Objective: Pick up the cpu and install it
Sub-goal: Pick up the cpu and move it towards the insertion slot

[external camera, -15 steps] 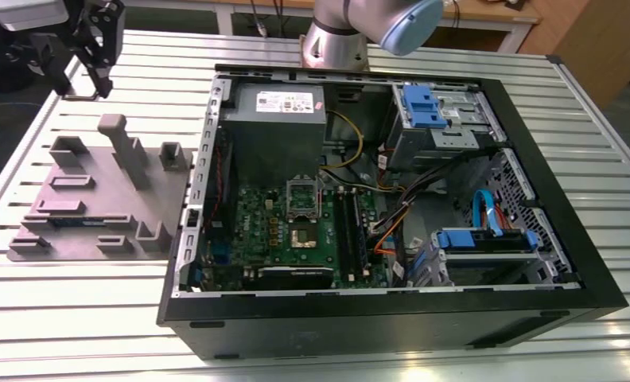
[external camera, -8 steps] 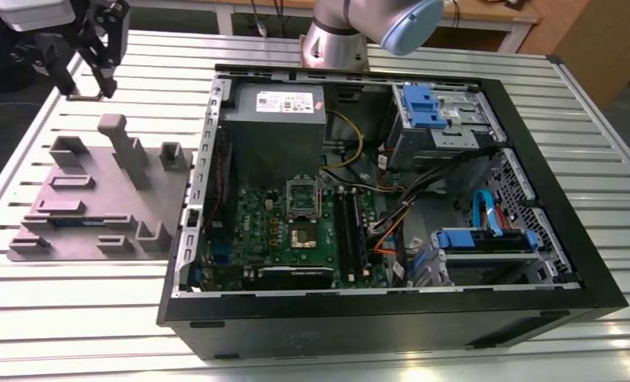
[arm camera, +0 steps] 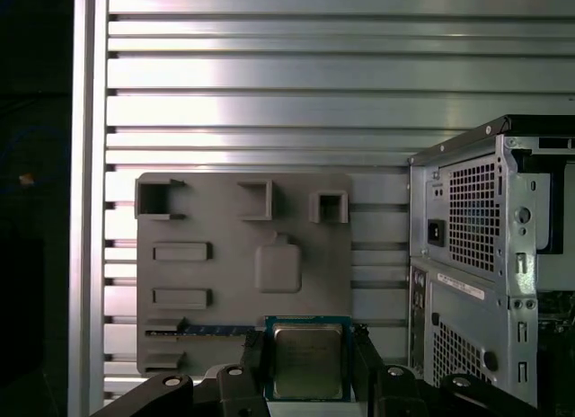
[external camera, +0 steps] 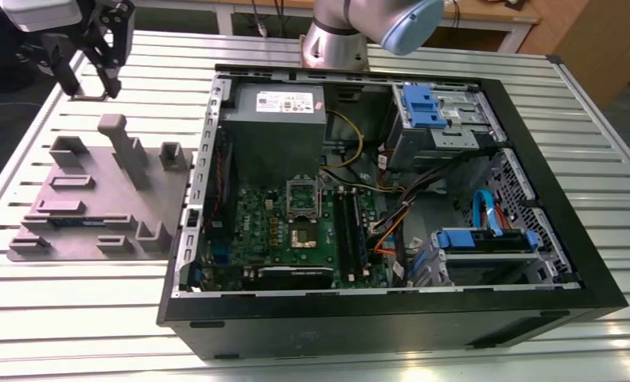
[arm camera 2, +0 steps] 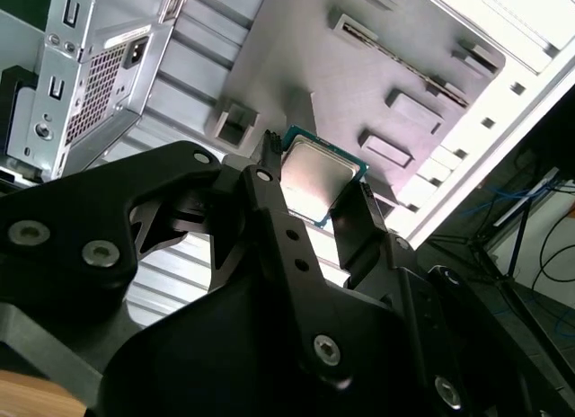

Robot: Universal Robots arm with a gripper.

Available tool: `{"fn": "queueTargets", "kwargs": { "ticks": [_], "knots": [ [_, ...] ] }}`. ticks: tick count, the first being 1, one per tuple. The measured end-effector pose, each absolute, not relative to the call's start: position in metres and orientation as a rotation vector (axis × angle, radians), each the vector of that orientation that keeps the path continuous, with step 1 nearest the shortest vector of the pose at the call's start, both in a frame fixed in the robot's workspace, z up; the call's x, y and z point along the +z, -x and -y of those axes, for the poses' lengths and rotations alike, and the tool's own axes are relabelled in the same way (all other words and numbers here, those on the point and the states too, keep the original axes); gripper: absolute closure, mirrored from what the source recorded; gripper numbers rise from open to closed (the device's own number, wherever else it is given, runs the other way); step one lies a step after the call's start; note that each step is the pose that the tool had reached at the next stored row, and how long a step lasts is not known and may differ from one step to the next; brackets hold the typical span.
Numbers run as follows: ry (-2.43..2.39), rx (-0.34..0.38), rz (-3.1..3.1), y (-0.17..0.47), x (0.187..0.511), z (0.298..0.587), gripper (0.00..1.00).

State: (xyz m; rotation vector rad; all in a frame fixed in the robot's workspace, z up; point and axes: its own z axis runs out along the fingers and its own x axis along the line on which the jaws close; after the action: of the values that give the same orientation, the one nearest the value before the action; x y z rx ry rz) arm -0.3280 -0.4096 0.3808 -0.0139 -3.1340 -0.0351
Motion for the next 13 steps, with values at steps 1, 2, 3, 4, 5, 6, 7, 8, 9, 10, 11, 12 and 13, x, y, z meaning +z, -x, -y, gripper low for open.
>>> {"fn": "queueTargets", "kwargs": {
  "ticks": [1, 2, 3, 4, 5, 6, 7, 8, 9, 10, 11, 12, 13],
  "knots": [
    [0.014, -0.035, 3.134, 0.3274, 0.3807, 0.4096, 0.53],
    [0.014, -0.035, 3.134, 0.3266, 0.3807, 0.4096, 0.53],
    [0.014, -0.035, 3.134, 0.3256, 0.3807, 0.4096, 0.53],
    [0.014, -0.035, 3.134, 0.3247, 0.3806, 0.4096, 0.53],
    [0.014, -0.035, 3.134, 0.3241, 0.3806, 0.4096, 0.53],
    [0.014, -0.035, 3.134, 0.3234, 0.3806, 0.4096, 0.53],
    [0.014, -0.035, 3.134, 0.3228, 0.3806, 0.4096, 0.53],
    [0.014, -0.035, 3.134, 0.3220, 0.3807, 0.4096, 0.53],
    [0.014, -0.035, 3.134, 0.3213, 0.3806, 0.4096, 0.53],
    [0.014, -0.035, 3.134, 0.3205, 0.3806, 0.4096, 0.53],
    [0.014, -0.035, 3.134, 0.3197, 0.3806, 0.4096, 0.53],
    [0.014, -0.035, 3.134, 0.3188, 0.3806, 0.4096, 0.53],
    [0.014, -0.035, 3.134, 0.3179, 0.3807, 0.4096, 0.53]
  ]
}}
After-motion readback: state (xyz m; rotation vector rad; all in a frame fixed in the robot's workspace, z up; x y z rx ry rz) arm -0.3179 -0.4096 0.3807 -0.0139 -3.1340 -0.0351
